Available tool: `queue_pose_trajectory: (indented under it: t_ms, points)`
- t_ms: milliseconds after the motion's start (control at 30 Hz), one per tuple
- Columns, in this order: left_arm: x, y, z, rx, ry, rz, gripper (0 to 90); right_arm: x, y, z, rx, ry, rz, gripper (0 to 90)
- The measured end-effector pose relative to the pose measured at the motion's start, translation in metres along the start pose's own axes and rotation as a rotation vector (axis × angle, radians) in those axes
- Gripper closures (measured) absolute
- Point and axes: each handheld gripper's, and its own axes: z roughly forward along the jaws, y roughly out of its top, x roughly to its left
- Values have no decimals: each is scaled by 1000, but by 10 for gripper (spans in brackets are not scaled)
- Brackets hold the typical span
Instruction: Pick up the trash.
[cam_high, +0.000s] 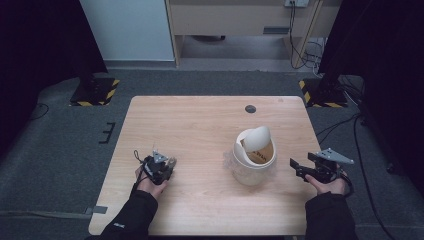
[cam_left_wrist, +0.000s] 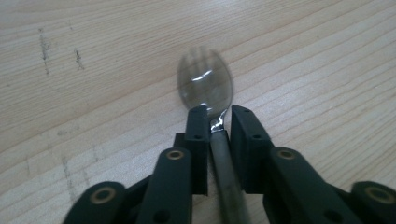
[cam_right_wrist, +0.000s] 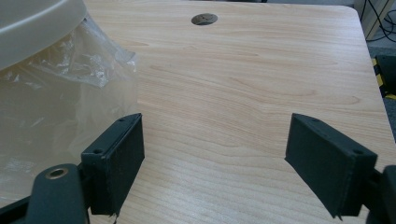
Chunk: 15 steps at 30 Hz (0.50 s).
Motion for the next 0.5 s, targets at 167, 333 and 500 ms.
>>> queue_pose_trajectory:
  t_ms: [167, 333, 500]
  points:
    - [-1, 1, -2, -3, -7, 3, 799, 0, 0, 0, -5, 1, 2, 197]
    - [-3, 7, -14, -105, -25, 7, 799, -1, 1, -1, -12, 1, 8, 197]
    - [-4, 17, -41, -292, -62, -16, 799, -1, 3, -3, -29, 3, 14, 197]
